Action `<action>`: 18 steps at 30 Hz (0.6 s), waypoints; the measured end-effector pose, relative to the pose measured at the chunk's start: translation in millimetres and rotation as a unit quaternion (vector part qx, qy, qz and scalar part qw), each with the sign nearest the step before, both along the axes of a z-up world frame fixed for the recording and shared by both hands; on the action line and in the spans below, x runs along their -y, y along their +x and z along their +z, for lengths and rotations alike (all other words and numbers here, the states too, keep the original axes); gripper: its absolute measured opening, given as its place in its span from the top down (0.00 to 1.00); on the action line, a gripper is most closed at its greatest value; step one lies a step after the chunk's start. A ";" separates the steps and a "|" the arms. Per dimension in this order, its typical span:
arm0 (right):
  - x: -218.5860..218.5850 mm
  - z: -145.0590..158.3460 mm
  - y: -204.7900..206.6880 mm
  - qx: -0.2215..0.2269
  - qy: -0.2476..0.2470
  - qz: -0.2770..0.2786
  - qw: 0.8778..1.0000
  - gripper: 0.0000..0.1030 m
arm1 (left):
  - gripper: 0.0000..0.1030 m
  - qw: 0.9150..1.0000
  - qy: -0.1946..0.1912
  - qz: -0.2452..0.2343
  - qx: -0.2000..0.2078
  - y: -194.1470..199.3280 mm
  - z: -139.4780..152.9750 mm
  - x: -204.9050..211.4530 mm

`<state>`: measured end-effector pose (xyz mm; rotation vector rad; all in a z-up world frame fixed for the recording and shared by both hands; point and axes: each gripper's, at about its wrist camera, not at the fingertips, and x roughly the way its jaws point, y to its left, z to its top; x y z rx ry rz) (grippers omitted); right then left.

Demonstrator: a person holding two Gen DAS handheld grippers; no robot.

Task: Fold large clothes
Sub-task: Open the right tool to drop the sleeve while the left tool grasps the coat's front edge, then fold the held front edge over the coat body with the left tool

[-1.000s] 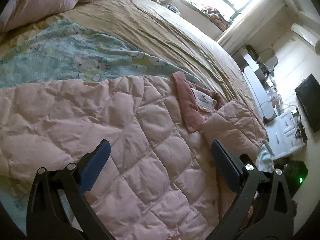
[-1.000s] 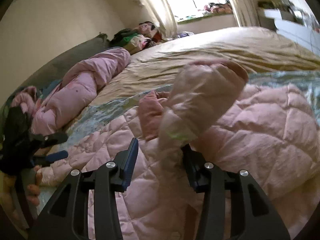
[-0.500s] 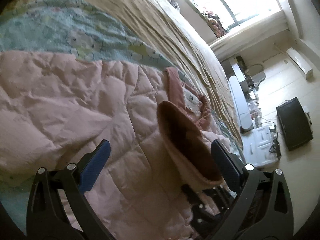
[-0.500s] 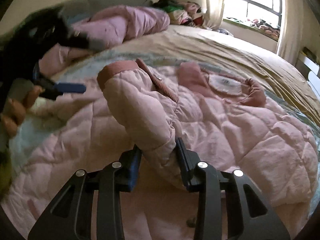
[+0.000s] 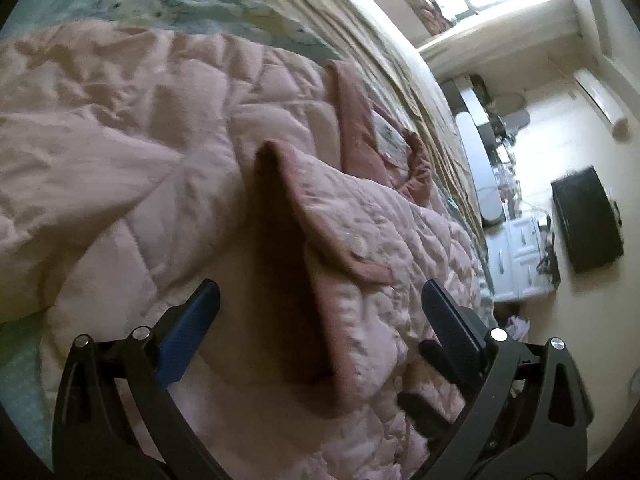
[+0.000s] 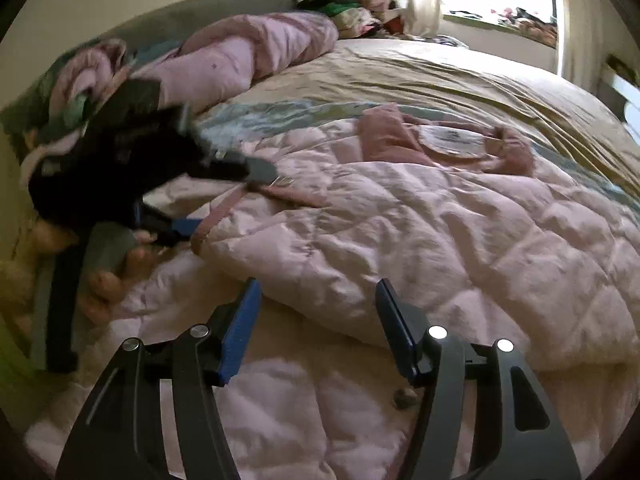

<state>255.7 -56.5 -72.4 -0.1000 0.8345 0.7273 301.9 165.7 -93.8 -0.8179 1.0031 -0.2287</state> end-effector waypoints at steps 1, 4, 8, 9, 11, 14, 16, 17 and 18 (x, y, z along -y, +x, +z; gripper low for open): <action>6.7 2.8 -0.6 0.000 0.006 -0.010 1.000 0.43 | 0.09 1.000 0.002 -0.007 0.010 -0.9 2.0 4.6; 26.2 10.7 -1.9 0.004 0.020 -0.034 0.999 0.43 | 0.14 0.999 0.000 -0.027 0.024 -0.8 4.2 17.5; 52.4 19.5 -1.5 0.012 0.030 -0.067 0.997 0.43 | 0.69 0.998 0.021 -0.043 0.033 0.7 4.6 34.3; 56.5 19.8 -1.6 0.012 0.029 -0.072 0.997 0.43 | 0.85 0.998 0.036 -0.040 0.035 1.0 6.4 35.9; 66.7 19.8 -2.5 0.010 0.026 -0.082 0.996 0.43 | 0.93 0.996 0.057 -0.038 0.052 -0.6 12.2 36.5; 82.9 19.3 -3.8 0.008 0.020 -0.097 0.995 0.43 | 0.96 0.992 0.074 -0.029 0.094 -5.8 34.6 38.1; 96.3 20.6 -4.4 0.011 0.018 -0.113 0.993 0.43 | 0.96 0.986 0.097 -0.028 0.129 -11.5 59.0 39.0; 102.0 21.5 -5.3 0.012 0.019 -0.119 0.993 0.43 | 0.96 0.984 0.104 -0.031 0.143 -13.8 71.1 38.3; 109.6 23.2 -4.9 0.013 0.022 -0.126 0.992 0.43 | 0.96 0.981 0.113 -0.032 0.152 -16.0 81.1 36.6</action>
